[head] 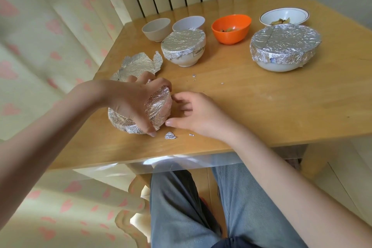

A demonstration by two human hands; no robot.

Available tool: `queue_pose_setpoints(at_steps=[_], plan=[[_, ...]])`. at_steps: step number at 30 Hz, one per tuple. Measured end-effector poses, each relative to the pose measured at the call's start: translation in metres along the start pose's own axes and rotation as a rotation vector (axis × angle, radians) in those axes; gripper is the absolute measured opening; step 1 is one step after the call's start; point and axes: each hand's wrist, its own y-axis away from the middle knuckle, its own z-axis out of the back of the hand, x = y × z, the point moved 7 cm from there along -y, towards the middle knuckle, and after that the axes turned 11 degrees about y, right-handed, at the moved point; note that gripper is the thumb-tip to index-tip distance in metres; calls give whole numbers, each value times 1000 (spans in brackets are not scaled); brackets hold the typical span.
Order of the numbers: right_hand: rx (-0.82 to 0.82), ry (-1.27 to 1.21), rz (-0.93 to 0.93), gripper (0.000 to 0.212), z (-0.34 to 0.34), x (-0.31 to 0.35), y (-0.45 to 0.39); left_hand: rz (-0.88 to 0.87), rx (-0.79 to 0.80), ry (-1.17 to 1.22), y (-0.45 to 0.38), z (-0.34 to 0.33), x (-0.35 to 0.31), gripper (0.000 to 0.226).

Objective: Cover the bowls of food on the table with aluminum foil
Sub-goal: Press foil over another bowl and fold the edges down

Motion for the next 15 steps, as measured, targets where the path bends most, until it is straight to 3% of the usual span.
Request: queue_pose_setpoints(at_steps=[7,12,15], plan=[[-224,502,158,50,8,31,0,9,5,-1,0,0,1,111],[-137,587,250,34,17,38,-6,8,10,6,-1,-1,2,111],[-124,590,301,35,21,39,-12,9,14,9,-1,-1,2,111]])
